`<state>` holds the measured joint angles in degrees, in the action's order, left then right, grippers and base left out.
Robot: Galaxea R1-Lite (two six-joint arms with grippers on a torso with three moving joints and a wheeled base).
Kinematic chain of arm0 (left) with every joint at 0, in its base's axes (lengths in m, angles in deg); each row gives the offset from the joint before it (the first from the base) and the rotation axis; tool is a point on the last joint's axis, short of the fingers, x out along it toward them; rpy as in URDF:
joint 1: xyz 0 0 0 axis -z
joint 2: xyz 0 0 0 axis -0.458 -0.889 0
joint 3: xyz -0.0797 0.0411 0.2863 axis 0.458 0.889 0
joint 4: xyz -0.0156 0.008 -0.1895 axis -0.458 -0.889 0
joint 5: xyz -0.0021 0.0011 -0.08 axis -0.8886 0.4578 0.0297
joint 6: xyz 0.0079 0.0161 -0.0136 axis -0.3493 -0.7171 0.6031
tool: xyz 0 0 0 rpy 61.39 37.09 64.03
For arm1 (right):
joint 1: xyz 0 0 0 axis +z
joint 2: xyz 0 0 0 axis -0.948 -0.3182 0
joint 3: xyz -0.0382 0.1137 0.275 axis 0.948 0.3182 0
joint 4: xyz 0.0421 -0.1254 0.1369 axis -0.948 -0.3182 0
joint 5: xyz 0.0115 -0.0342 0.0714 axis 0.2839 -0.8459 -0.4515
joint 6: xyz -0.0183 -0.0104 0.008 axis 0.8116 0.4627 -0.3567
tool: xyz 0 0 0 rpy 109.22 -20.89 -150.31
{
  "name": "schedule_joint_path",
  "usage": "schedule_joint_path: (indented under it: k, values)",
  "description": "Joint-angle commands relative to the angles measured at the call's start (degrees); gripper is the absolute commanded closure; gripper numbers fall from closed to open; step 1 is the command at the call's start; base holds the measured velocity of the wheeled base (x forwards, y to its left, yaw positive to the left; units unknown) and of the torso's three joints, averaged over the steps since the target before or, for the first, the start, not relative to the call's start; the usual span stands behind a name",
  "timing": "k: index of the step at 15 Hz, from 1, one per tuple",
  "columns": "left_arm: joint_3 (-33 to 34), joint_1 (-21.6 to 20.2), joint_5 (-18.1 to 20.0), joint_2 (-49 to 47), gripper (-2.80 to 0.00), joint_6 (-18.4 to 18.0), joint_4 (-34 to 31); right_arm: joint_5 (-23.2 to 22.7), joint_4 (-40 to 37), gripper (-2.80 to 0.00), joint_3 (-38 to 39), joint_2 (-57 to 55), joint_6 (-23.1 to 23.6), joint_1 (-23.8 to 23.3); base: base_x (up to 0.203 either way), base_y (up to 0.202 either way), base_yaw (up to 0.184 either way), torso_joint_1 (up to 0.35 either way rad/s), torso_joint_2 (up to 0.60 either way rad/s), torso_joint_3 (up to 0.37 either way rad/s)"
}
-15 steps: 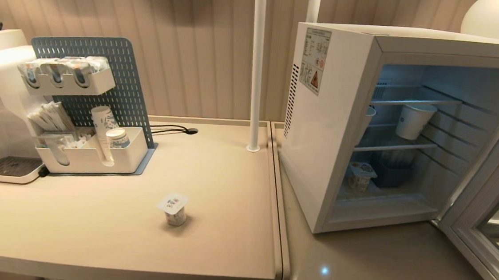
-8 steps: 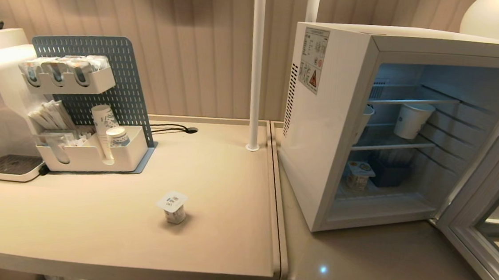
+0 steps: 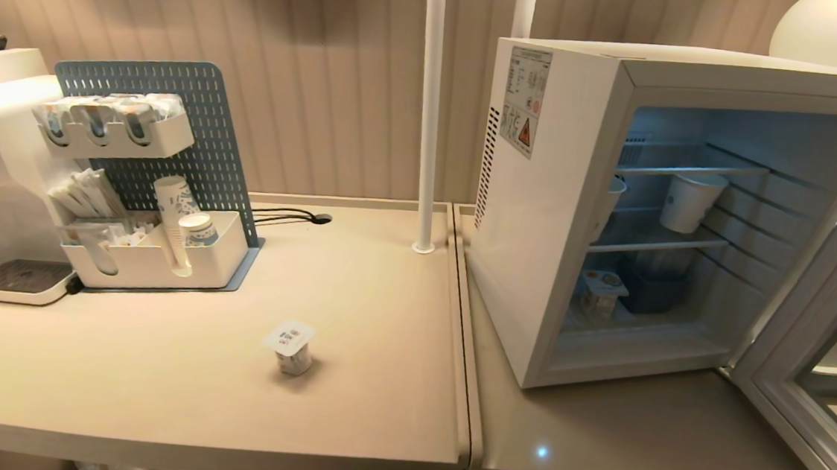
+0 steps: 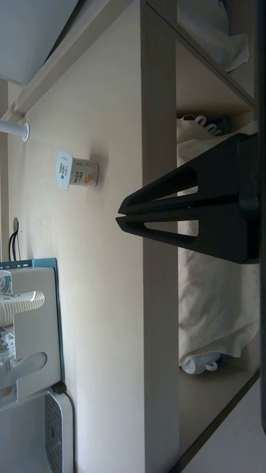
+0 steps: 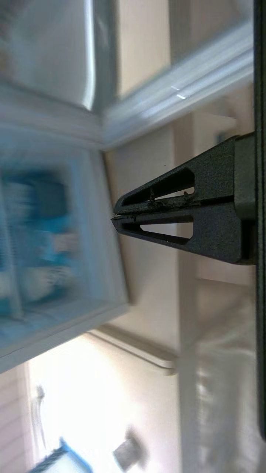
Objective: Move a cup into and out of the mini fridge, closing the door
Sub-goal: Take the yoghurt out of the freezer
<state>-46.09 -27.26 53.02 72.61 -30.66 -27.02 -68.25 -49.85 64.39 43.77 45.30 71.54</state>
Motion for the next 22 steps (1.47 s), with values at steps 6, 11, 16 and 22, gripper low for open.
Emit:
schedule_joint_path:
  k: [6,11,16,22]
  values:
    - [0.0,0.0,0.0,-0.1,0.0,0.0,0.0,-9.5,17.7,0.0,9.4,-31.5,0.0,0.2,0.0,0.0,0.0,0.0,0.0,0.0]
    - [0.0,0.0,0.0,-0.1,0.0,0.0,0.0,-10.2,38.9,0.0,13.8,-48.5,1.4,0.3,0.0,0.0,0.0,0.0,0.0,0.0]
    - [0.0,0.0,0.0,-0.1,0.0,0.1,0.0,-10.1,63.6,-2.8,15.8,-66.2,1.4,0.6,0.0,0.0,0.0,0.0,0.0,0.0]
    - [0.0,0.0,0.0,-0.1,0.0,0.5,0.0,-7.0,80.3,-2.8,10.7,-84.8,1.4,4.4,0.0,0.0,0.0,0.0,0.0,0.0]
